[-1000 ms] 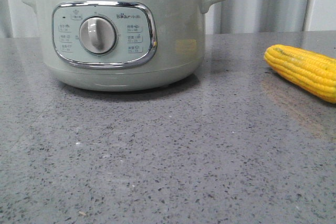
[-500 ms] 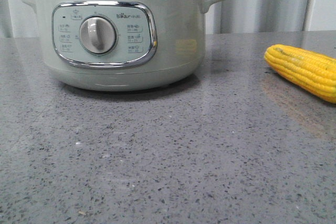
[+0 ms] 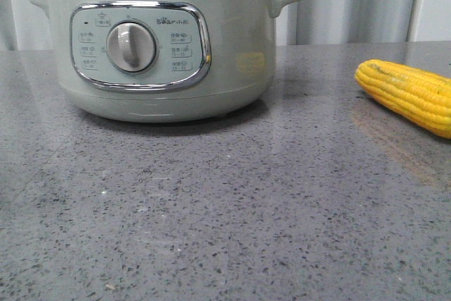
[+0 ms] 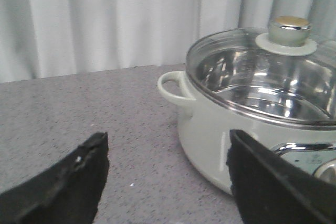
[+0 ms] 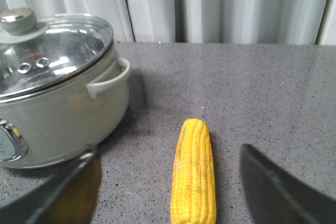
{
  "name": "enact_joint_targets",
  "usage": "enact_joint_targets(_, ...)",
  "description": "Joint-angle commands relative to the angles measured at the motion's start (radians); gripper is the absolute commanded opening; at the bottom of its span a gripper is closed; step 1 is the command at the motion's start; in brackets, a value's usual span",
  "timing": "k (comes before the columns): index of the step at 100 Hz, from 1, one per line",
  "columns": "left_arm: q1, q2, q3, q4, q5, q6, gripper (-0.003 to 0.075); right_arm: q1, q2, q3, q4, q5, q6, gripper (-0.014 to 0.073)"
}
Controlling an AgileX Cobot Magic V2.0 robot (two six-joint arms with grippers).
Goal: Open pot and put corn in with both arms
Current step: 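Grasp the silver knob of the glass lid with the left gripper, then lift the glass lid off the pot with the left gripper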
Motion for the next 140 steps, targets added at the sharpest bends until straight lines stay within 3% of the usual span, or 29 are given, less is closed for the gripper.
enact_joint_targets(1,-0.074,0.083,-0.081,-0.026,-0.105,0.006,0.0439,-0.007,0.035,-0.047,-0.008,-0.059,-0.004,0.0552)
enact_joint_targets(28,-0.315,0.371,-0.307,-0.022,-0.266,0.007,0.0439,-0.007,0.038,-0.049,-0.008,-0.057,-0.004,0.0552)
enact_joint_targets(45,-0.403,0.570,-0.470,-0.019,-0.306,0.007,0.0462,-0.007,0.038,-0.049,-0.008,-0.057,-0.004,0.0552)
enact_joint_targets(62,-0.436,0.745,-0.612,-0.029,-0.320,0.007,0.0540,-0.007,0.038,-0.049,-0.008,-0.057,-0.004,0.0552)
enact_joint_targets(108,-0.443,0.939,-0.693,-0.049,-0.324,0.007,0.0529,-0.007,0.038,-0.049,-0.008,-0.057,-0.004,0.0552)
enact_joint_targets(122,-0.443,0.945,-0.693,-0.049,-0.328,0.007,0.0430,-0.007,0.038,-0.049,-0.008,-0.057,-0.004,0.0552)
enact_joint_targets(140,-0.443,0.945,-0.693,-0.049,-0.328,0.007,0.0184,-0.007,0.038,-0.049,-0.008,-0.057,-0.004,0.0552)
